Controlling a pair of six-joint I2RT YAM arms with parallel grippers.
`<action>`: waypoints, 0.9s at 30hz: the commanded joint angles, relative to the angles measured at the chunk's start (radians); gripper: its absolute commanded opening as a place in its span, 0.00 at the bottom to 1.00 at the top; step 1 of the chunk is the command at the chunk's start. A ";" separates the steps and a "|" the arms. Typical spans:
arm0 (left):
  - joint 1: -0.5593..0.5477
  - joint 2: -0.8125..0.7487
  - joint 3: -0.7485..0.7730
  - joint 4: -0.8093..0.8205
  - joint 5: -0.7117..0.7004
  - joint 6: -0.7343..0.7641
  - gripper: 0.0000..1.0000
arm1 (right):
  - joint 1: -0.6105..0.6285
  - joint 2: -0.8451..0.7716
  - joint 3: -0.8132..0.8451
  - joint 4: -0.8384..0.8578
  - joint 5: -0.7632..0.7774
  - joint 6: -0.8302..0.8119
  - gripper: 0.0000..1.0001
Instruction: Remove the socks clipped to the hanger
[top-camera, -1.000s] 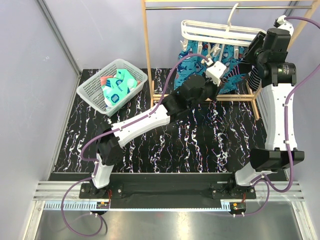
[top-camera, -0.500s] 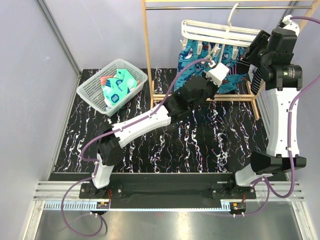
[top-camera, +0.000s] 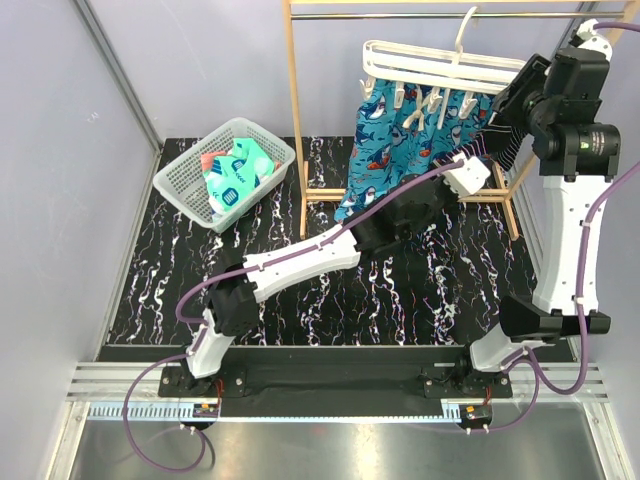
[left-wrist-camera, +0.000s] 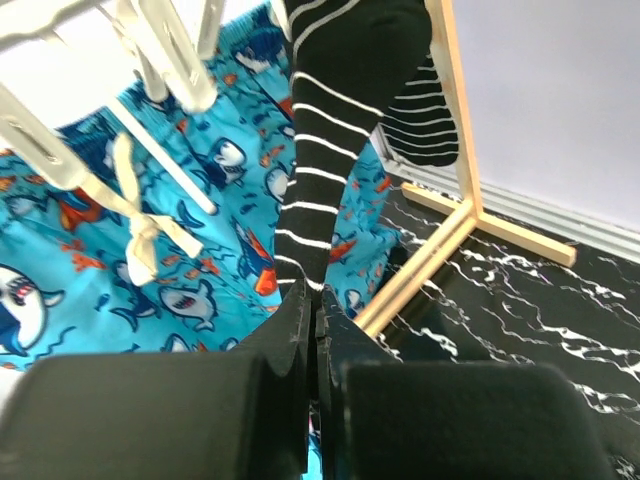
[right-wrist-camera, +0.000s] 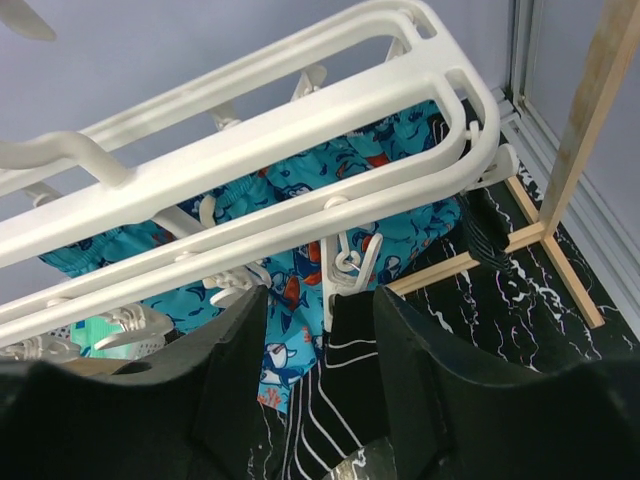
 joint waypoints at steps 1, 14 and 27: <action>-0.008 0.000 0.040 0.107 -0.054 0.064 0.00 | -0.010 0.022 0.033 -0.029 -0.026 -0.009 0.53; -0.030 0.015 0.049 0.118 -0.073 0.074 0.00 | -0.027 0.059 0.023 0.017 0.006 -0.047 0.53; -0.033 0.020 0.063 0.119 -0.073 0.067 0.00 | -0.027 0.048 -0.045 0.100 0.037 -0.090 0.51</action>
